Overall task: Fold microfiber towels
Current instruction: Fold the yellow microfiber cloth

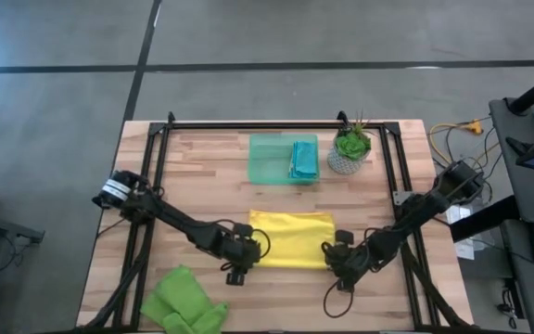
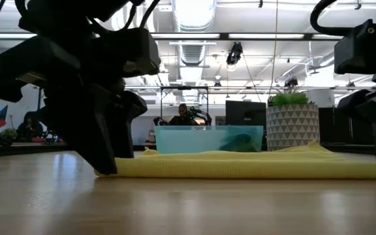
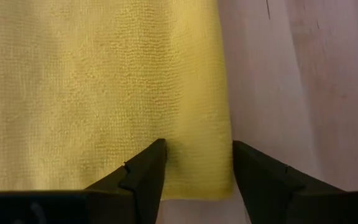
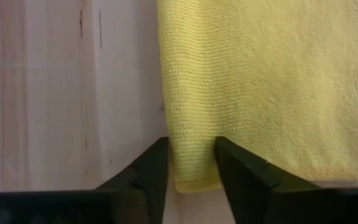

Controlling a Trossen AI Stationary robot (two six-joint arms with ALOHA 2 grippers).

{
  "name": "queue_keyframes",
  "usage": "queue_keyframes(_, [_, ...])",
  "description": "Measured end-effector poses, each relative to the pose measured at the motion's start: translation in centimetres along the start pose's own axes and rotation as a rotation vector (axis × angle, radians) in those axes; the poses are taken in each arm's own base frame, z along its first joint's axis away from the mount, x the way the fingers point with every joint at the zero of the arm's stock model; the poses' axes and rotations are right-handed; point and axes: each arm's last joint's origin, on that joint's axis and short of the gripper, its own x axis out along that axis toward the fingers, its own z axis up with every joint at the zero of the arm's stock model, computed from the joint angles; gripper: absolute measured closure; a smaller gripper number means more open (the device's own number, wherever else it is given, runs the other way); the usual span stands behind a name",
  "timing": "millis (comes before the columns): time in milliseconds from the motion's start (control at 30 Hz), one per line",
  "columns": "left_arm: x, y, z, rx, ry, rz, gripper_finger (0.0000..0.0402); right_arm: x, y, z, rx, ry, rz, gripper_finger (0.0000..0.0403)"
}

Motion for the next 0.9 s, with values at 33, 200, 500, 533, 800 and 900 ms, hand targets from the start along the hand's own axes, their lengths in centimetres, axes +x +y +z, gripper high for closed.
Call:
queue_keyframes(33, [0.0, 0.0, -0.1, -0.004, 0.014, 0.003, 0.0233, 0.0, 0.0, 0.0, 0.005, 0.007, 0.002, 0.0287])
queue_keyframes(200, [-0.1, -0.2, -0.5, -0.007, 0.044, 0.020, 0.0302, -0.2, -0.1, -0.1, 0.012, 0.013, 0.007, 0.0361])
queue_keyframes(500, [-1.3, -0.4, -0.1, -0.018, 0.024, -0.003, 0.0395, -1.0, 0.1, 0.2, 0.018, 0.022, 0.063, 0.0393])
queue_keyframes(533, [-1.8, -0.4, 0.0, -0.018, 0.014, -0.007, 0.0398, -1.3, 0.3, 0.4, 0.024, 0.021, 0.077, 0.0393])
queue_keyframes(800, [-5.9, -1.0, 0.9, -0.027, -0.074, -0.127, 0.0400, -4.1, 2.5, 2.7, 0.067, -0.044, 0.206, 0.0394])
queue_keyframes(900, [-6.9, -0.8, 0.9, -0.031, -0.115, -0.073, 0.0401, -4.4, 2.5, 3.2, 0.087, -0.047, 0.194, 0.0394])
